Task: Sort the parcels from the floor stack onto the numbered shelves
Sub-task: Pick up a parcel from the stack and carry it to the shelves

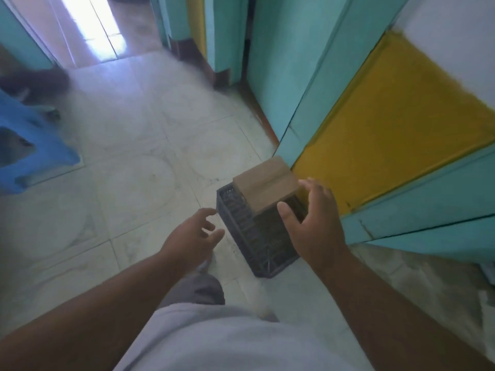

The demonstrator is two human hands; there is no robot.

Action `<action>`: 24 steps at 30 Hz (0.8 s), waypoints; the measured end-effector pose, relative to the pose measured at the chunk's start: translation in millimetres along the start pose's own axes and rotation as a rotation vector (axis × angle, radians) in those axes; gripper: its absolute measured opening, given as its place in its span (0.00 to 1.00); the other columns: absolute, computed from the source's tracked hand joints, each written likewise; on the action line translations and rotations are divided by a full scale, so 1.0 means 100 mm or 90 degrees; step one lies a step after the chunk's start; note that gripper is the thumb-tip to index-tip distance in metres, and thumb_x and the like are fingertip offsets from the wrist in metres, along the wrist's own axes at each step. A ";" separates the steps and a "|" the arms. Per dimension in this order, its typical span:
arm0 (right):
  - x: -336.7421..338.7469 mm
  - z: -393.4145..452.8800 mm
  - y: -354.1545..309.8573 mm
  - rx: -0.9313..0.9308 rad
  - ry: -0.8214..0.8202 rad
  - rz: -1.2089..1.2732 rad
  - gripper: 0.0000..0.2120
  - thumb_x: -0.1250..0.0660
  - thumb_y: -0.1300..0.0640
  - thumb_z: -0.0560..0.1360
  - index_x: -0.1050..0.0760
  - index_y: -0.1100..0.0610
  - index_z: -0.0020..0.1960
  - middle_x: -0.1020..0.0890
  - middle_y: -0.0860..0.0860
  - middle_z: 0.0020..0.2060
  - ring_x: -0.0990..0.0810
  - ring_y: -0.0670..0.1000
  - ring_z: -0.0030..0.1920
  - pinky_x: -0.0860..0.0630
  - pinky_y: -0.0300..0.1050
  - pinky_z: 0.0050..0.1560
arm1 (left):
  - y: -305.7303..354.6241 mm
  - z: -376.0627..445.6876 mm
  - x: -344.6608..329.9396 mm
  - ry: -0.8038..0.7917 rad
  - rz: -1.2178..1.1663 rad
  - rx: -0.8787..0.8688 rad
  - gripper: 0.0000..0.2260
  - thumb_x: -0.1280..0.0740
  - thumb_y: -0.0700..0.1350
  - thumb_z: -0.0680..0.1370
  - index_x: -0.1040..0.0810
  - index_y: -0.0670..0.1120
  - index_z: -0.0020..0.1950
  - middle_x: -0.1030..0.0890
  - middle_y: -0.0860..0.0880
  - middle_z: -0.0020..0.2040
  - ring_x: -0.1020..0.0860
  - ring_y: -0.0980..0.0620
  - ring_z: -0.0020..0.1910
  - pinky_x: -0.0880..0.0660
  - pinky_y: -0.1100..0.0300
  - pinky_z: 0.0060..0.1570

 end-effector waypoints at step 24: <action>-3.34 2.09 2.79 -0.335 -0.143 -0.119 0.27 0.35 0.45 0.79 0.35 0.54 0.74 0.36 0.55 0.75 0.33 0.57 0.71 0.29 0.54 0.66 | -1.17 4.14 -1.65 -0.062 -0.160 0.243 0.30 0.29 0.53 0.78 0.38 0.56 0.77 0.17 0.47 0.54 0.16 0.49 0.45 0.17 0.48 0.48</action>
Point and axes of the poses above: each hand's wrist, its own z-axis towards the middle knuckle, its own x-axis out of the back of the hand, y = z × x, the point moved 3 cm from there along z, towards the middle knuckle
